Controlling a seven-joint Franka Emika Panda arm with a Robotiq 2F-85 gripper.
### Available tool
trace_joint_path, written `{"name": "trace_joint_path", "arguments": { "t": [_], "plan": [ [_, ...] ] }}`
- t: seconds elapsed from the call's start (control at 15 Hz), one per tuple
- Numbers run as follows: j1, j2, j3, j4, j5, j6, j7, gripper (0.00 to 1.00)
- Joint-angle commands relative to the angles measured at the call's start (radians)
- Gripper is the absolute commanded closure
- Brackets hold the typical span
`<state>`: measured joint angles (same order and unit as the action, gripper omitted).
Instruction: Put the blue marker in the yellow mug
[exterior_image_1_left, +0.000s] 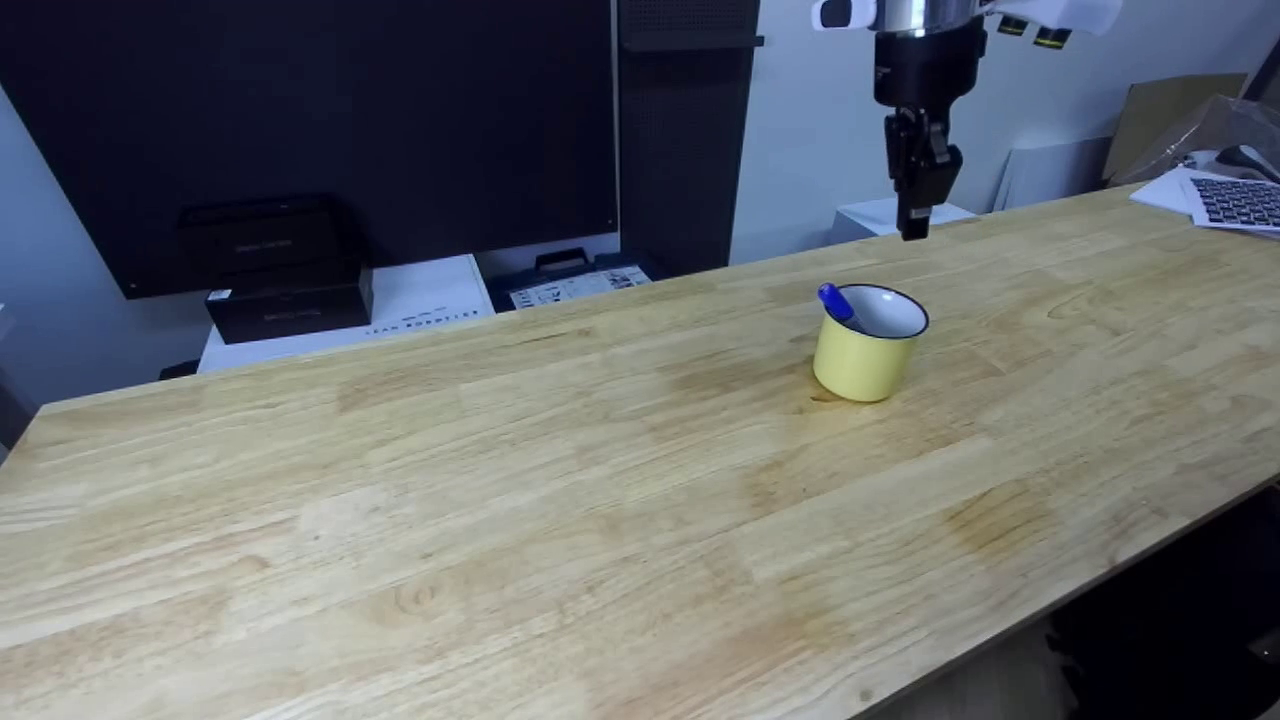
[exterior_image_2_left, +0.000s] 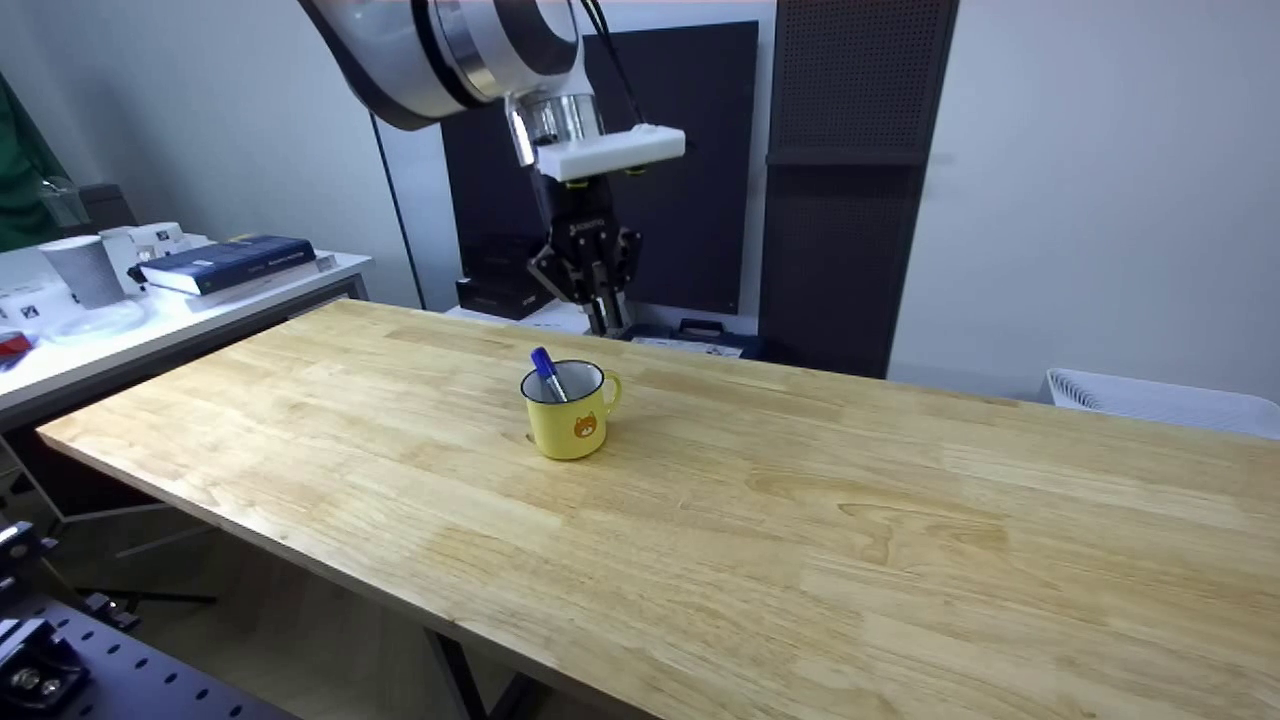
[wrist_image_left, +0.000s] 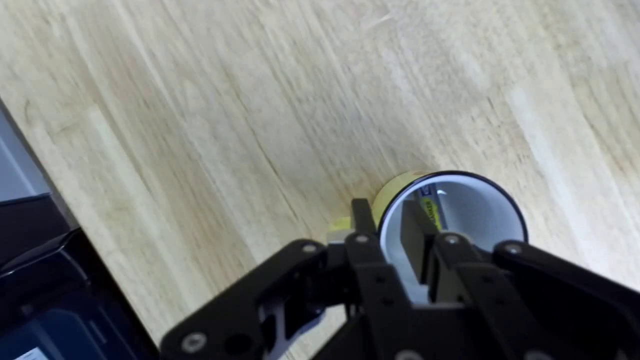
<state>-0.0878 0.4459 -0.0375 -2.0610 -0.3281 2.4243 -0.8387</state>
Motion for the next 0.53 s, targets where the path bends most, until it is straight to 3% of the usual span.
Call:
{"name": "trace_joint_path", "arguments": {
  "t": [0.0,0.27,0.47],
  "plan": [
    [-0.006,-0.05,0.008,-0.07,0.0,0.078,0.06,0.48],
    [-0.08,-0.076,0.104,-0.105,0.211,-0.004,-0.099,0.21],
    [-0.098,-0.099,0.135,-0.118,0.337,-0.084,-0.188,0.02]
  ]
}}
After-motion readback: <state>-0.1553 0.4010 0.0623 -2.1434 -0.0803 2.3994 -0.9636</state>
